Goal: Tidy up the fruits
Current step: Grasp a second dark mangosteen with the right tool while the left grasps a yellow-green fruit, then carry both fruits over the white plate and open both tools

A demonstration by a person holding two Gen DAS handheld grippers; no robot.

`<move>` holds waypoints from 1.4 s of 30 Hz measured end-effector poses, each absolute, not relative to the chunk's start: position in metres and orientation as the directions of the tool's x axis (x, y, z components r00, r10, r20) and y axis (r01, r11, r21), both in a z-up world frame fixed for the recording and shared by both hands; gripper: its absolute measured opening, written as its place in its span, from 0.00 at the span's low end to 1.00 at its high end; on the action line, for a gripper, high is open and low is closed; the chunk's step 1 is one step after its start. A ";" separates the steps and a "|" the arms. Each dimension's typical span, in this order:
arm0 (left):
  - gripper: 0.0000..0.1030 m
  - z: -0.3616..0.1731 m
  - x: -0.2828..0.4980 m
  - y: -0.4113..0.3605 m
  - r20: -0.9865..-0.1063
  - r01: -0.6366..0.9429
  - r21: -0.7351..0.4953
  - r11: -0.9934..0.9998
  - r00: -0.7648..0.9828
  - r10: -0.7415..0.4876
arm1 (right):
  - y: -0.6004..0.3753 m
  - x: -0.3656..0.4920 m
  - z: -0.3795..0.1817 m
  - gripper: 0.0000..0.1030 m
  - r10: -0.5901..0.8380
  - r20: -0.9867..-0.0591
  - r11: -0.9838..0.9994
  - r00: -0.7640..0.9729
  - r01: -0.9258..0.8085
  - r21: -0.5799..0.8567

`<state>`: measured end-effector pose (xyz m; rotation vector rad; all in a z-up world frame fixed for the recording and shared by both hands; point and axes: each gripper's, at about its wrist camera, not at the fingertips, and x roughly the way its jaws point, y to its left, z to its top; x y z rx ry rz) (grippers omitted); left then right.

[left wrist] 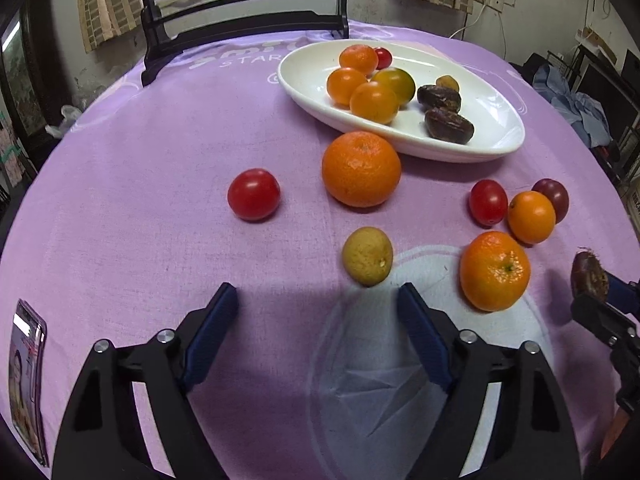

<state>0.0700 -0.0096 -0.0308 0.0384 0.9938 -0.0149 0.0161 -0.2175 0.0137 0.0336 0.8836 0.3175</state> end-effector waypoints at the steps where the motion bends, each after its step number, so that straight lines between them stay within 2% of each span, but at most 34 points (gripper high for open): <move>1: 0.75 -0.030 0.071 -0.012 -0.836 0.032 0.036 0.999 0.549 0.012 | -0.218 0.015 0.014 0.42 0.292 -0.752 0.951 0.591 -0.262 0.163; 4: 0.67 -0.029 0.074 -0.018 -0.825 0.033 0.051 0.998 0.564 0.023 | -0.217 0.013 0.016 0.42 0.309 -0.749 0.945 0.586 -0.276 0.174; 6: 0.66 -0.028 0.075 -0.025 -0.817 0.045 0.078 0.996 0.576 0.038 | -0.216 0.011 0.017 0.42 0.312 -0.750 0.944 0.584 -0.283 0.172; 7: 0.60 -0.028 0.076 -0.027 -0.815 0.052 0.081 0.995 0.578 0.037 | -0.216 0.011 0.018 0.42 0.314 -0.748 0.943 0.585 -0.286 0.172; 8: 0.47 -0.027 0.077 -0.028 -0.818 0.065 0.057 0.996 0.575 0.009 | -0.215 0.010 0.018 0.42 0.317 -0.746 0.942 0.585 -0.289 0.173; 10: 0.30 -0.026 0.079 -0.029 -0.824 0.084 0.007 0.996 0.564 -0.042 | -0.214 0.009 0.018 0.42 0.323 -0.743 0.939 0.586 -0.296 0.175; 11: 0.24 -0.025 0.078 -0.032 -0.822 0.088 0.025 0.996 0.568 -0.030 | -0.214 0.010 0.018 0.42 0.321 -0.743 0.939 0.587 -0.296 0.172; 13: 0.24 -0.025 0.077 -0.036 -0.821 0.094 0.044 0.995 0.571 -0.018 | -0.214 0.009 0.019 0.42 0.316 -0.742 0.941 0.590 -0.295 0.167; 17: 0.24 -0.020 0.071 -0.032 -0.834 0.098 -0.020 0.995 0.548 -0.070 | -0.216 0.009 0.019 0.42 0.320 -0.735 0.941 0.597 -0.291 0.173; 23: 0.24 0.005 0.056 -0.029 -0.806 0.123 -0.058 0.991 0.580 -0.119 | -0.218 0.011 0.017 0.42 0.327 -0.734 0.941 0.595 -0.275 0.196; 30: 0.24 0.038 0.054 -0.029 -0.770 0.168 -0.076 0.983 0.616 -0.164 | -0.222 0.014 0.044 0.42 0.335 -0.692 0.940 0.639 -0.271 0.205; 37: 0.24 0.061 0.083 -0.037 -0.740 0.175 -0.077 0.982 0.650 -0.174 | -0.217 0.046 0.073 0.42 0.288 -0.667 0.952 0.687 -0.284 0.118; 42: 0.24 0.058 0.123 -0.046 -0.743 0.140 -0.073 0.987 0.653 -0.147 | -0.212 0.079 0.076 0.42 0.287 -0.667 0.951 0.687 -0.285 0.116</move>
